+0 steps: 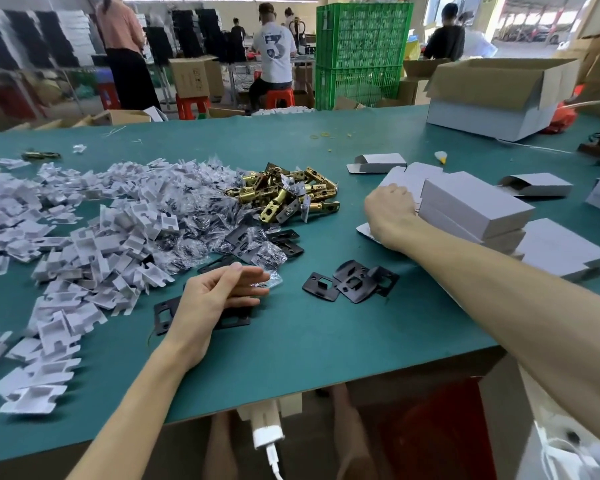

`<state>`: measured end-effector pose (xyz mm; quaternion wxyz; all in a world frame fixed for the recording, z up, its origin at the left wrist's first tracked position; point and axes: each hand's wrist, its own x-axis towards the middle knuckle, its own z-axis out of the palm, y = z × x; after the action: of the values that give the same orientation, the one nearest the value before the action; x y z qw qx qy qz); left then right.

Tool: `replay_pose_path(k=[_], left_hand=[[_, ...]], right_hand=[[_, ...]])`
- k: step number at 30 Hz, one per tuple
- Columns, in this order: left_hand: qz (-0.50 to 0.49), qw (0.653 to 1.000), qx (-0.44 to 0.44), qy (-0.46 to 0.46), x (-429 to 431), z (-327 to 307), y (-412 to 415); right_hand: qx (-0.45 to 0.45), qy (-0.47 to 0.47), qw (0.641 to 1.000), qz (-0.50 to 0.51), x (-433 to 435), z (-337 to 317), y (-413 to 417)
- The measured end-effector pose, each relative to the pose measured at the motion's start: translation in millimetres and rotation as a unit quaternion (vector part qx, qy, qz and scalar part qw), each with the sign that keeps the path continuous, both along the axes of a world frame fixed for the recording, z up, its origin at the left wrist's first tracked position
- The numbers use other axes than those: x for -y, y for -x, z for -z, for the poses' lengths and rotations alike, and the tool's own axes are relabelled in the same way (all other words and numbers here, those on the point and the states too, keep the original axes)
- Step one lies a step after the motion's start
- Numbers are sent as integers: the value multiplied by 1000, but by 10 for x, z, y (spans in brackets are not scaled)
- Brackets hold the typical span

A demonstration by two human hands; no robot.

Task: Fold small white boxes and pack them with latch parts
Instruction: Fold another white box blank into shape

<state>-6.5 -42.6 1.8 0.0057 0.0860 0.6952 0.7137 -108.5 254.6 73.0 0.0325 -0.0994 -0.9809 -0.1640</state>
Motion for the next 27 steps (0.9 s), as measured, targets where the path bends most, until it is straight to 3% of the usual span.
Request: replay_pose_path(k=[10,14,16,20,23,27], left_hand=[[4,1000,-5,-12,-8,-25,-58],[-2,1000,-4,-17,-6,-45,-71],[1,999,-6,-32,2,-71,-73],[0,994,1,-108,41,-136,-64],[-13,987,23,-161,49,-165,-75],[-24,975,52,-212,93,-205,-82]], right_hand=[[-155,19,978,-137,-10,-216,-259],[-257,153,934,-198,22,-327,-343],[-300,298,879,-221,146,-350,-415],[-300,614,708,-176,563,-315,-589],[-257,733,619,-118,860,-189,-725],[-121,873,472,-20,1249,43,-881]])
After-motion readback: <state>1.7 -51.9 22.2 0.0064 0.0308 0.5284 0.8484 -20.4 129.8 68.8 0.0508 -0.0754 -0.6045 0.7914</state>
